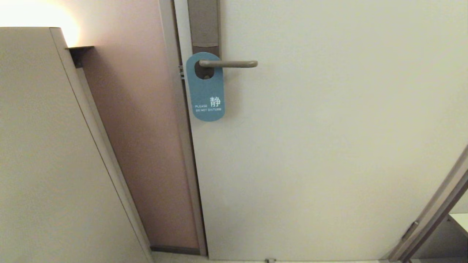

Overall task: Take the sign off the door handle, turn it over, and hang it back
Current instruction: Take down the sign

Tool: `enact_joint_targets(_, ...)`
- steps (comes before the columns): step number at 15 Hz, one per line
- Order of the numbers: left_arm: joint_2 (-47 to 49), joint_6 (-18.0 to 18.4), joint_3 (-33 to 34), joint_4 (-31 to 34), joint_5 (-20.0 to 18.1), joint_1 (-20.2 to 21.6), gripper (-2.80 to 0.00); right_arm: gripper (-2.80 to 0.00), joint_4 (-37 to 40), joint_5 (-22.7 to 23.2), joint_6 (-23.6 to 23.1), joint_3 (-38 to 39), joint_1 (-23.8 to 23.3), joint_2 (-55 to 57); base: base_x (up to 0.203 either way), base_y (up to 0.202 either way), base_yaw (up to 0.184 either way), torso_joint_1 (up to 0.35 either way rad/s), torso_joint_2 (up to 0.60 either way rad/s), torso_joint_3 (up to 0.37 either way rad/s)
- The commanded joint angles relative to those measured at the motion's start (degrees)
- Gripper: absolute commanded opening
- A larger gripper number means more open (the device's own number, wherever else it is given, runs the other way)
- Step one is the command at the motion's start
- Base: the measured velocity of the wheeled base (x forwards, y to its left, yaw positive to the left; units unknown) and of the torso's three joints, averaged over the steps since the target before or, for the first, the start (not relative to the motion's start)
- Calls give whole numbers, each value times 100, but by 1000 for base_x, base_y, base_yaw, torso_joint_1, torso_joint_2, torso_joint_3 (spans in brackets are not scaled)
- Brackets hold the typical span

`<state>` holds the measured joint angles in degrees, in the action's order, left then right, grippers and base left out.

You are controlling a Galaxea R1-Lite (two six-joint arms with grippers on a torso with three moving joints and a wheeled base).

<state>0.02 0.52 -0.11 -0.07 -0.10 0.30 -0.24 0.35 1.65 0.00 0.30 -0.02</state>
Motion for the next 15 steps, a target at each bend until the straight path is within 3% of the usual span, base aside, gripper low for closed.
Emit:
enact_joint_targets(1, 6, 1, 2, -2, 1, 5, -280, -280, -2, 0, 2, 0, 5, 2, 0, 0, 0, 0, 0, 0)
enact_joint_targets(11, 6, 27, 2, 7, -8, -4, -280, -280, -2, 0, 2, 0, 5, 2, 0, 0, 0, 0, 0, 0)
enact_joint_targets(15, 4, 203, -27, 24, -78, -4, -280, -280, -2, 0, 2, 0, 5, 2, 0, 0, 0, 0, 0, 0)
